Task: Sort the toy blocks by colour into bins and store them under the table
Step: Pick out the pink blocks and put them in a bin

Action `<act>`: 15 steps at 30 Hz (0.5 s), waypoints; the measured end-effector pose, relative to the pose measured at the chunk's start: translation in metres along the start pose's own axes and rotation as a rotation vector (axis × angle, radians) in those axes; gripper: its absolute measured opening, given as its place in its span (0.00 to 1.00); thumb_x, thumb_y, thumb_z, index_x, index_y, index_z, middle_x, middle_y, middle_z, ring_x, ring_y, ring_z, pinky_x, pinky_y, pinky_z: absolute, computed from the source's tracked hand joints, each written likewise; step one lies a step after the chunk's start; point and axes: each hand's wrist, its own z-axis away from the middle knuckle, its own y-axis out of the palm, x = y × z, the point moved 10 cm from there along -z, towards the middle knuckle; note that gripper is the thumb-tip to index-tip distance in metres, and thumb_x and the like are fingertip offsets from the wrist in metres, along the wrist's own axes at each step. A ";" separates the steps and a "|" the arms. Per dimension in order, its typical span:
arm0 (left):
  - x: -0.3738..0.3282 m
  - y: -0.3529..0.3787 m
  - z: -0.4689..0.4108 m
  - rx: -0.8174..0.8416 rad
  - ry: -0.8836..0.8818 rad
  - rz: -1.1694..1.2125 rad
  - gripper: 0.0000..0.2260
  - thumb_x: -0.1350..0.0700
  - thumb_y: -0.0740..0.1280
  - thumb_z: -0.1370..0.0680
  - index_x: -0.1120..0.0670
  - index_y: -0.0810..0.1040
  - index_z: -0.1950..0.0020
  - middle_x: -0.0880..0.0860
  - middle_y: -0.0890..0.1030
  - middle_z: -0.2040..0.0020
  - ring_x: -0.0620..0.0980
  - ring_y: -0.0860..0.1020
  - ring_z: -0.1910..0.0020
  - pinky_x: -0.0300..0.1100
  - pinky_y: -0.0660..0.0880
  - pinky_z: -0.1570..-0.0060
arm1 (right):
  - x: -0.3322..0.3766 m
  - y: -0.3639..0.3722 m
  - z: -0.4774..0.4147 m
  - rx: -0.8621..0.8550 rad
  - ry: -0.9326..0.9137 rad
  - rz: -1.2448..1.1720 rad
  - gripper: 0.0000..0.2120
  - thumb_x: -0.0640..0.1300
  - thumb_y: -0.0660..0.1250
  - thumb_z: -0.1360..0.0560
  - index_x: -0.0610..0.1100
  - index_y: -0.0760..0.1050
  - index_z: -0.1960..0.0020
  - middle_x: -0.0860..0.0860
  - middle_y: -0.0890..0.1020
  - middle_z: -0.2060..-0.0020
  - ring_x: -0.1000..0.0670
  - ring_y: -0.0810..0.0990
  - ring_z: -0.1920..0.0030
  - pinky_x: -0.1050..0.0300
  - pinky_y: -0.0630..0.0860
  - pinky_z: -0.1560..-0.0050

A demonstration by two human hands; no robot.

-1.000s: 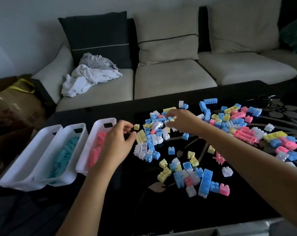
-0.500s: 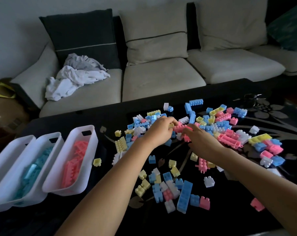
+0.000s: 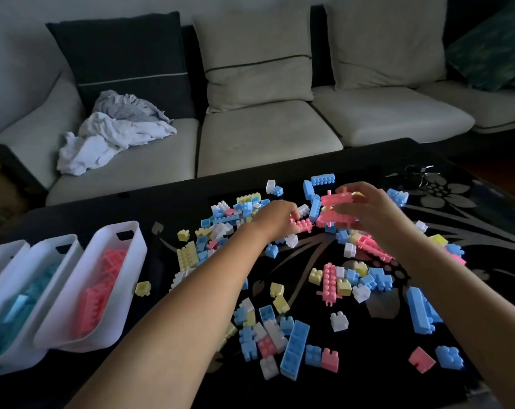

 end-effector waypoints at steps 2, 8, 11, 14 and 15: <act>0.000 0.006 -0.001 0.036 -0.004 -0.022 0.13 0.52 0.70 0.26 0.53 0.77 0.43 0.52 0.79 0.44 0.50 0.77 0.46 0.45 0.74 0.45 | -0.008 -0.010 -0.001 -0.010 0.084 -0.264 0.12 0.32 0.64 0.25 0.39 0.73 0.42 0.42 0.79 0.48 0.46 0.82 0.55 0.59 0.82 0.62; -0.007 -0.009 0.008 -0.059 0.034 0.036 0.11 0.51 0.69 0.25 0.53 0.78 0.46 0.51 0.77 0.47 0.48 0.77 0.50 0.40 0.72 0.52 | -0.025 -0.004 -0.004 0.037 0.234 -0.574 0.11 0.35 0.62 0.23 0.35 0.73 0.42 0.41 0.82 0.52 0.52 0.83 0.61 0.66 0.78 0.68; -0.007 -0.044 0.027 -0.230 -0.014 0.338 0.13 0.48 0.69 0.25 0.55 0.78 0.46 0.47 0.78 0.53 0.43 0.77 0.56 0.36 0.73 0.57 | -0.032 0.006 0.002 0.038 0.329 -0.636 0.05 0.37 0.66 0.27 0.38 0.75 0.51 0.48 0.80 0.69 0.57 0.76 0.74 0.69 0.70 0.74; 0.018 -0.071 0.056 -0.321 -0.134 0.706 0.09 0.52 0.69 0.25 0.53 0.78 0.46 0.48 0.81 0.53 0.44 0.80 0.56 0.37 0.76 0.55 | -0.038 0.018 0.007 0.067 0.377 -0.656 0.12 0.41 0.70 0.33 0.39 0.74 0.52 0.47 0.76 0.65 0.58 0.69 0.76 0.69 0.66 0.79; 0.030 -0.076 0.069 -0.328 -0.172 0.837 0.08 0.54 0.69 0.25 0.53 0.77 0.47 0.50 0.81 0.53 0.46 0.80 0.54 0.41 0.77 0.53 | -0.037 0.024 0.010 0.089 0.380 -0.666 0.12 0.42 0.69 0.32 0.39 0.74 0.51 0.47 0.76 0.65 0.58 0.68 0.78 0.69 0.64 0.81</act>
